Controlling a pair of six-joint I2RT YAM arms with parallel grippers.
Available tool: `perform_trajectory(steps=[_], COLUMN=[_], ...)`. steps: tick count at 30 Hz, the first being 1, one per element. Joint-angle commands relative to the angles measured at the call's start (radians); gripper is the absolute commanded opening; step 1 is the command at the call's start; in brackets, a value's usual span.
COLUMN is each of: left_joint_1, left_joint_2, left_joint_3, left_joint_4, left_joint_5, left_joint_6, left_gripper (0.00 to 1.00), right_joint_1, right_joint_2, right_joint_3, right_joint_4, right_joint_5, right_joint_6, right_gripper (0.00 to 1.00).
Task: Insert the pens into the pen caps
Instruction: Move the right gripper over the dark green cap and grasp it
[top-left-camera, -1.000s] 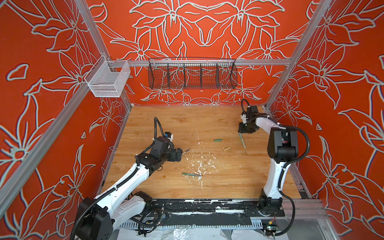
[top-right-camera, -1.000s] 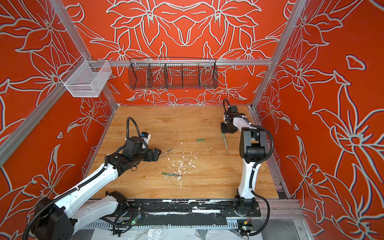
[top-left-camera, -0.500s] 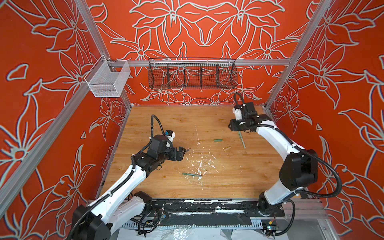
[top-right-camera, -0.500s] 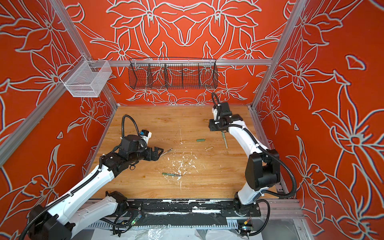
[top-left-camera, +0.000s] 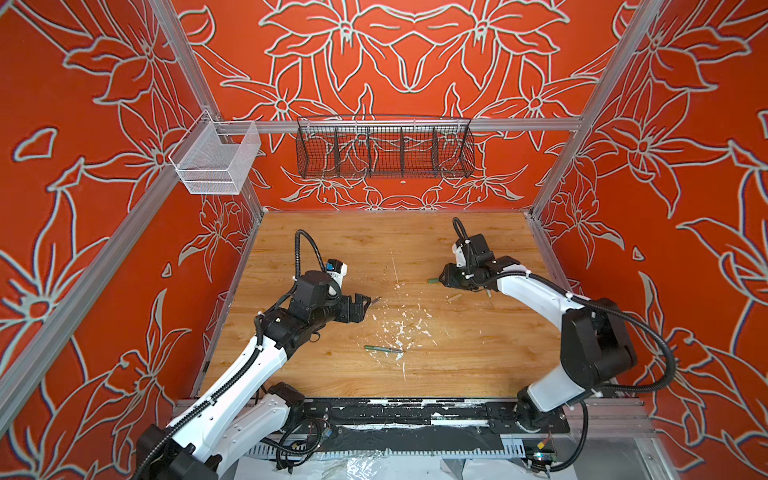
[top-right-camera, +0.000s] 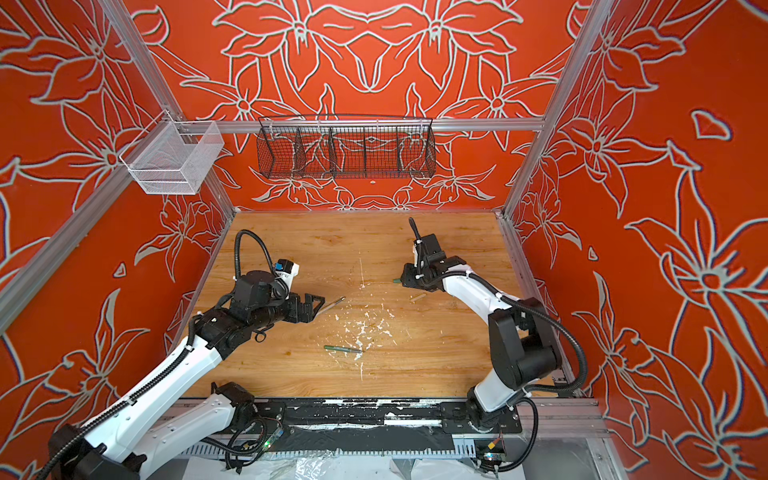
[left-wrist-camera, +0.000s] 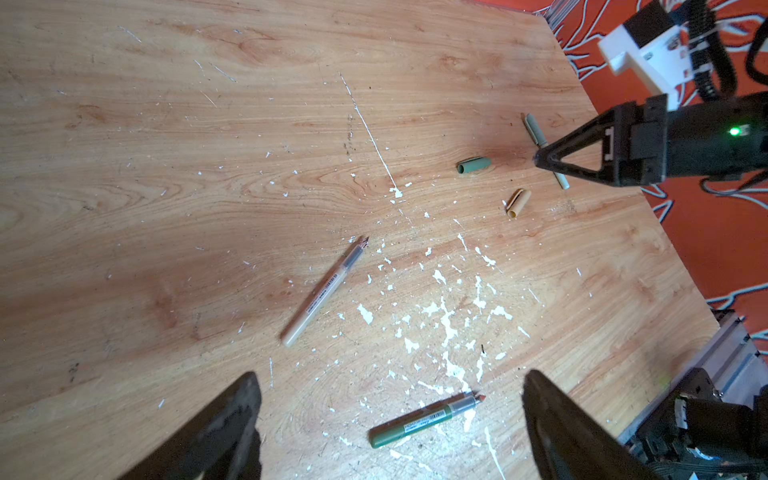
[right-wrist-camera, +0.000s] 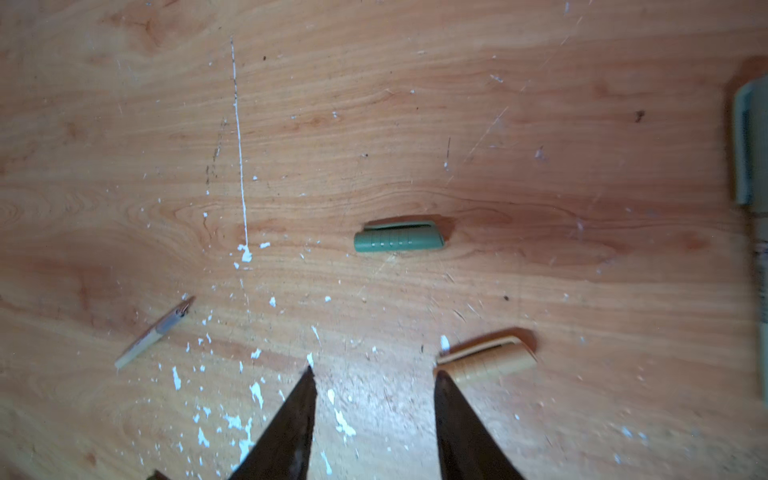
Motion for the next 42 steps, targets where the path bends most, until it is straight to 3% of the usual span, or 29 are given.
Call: perform_trajectory(steps=[1,27,42], left_joint_1=[0.003,0.003,0.003], left_joint_2=[-0.005,0.028,0.028], left_joint_3=[0.017,0.000,-0.003], left_joint_4=[-0.016,0.017,0.017], left_joint_5=[0.001,-0.047,-0.071], left_joint_6=[0.005,0.035,0.046], left_gripper=[0.97,0.97,0.97], right_joint_1=[0.001,0.001,0.001], right_joint_2=[0.066,0.260,0.379], right_joint_3=[0.003,0.102,0.248], right_joint_4=[0.079,0.072,0.029], right_joint_5=[-0.018,0.027,0.048], right_joint_6=[0.061,0.064,0.047], right_gripper=[0.47,0.49,0.50])
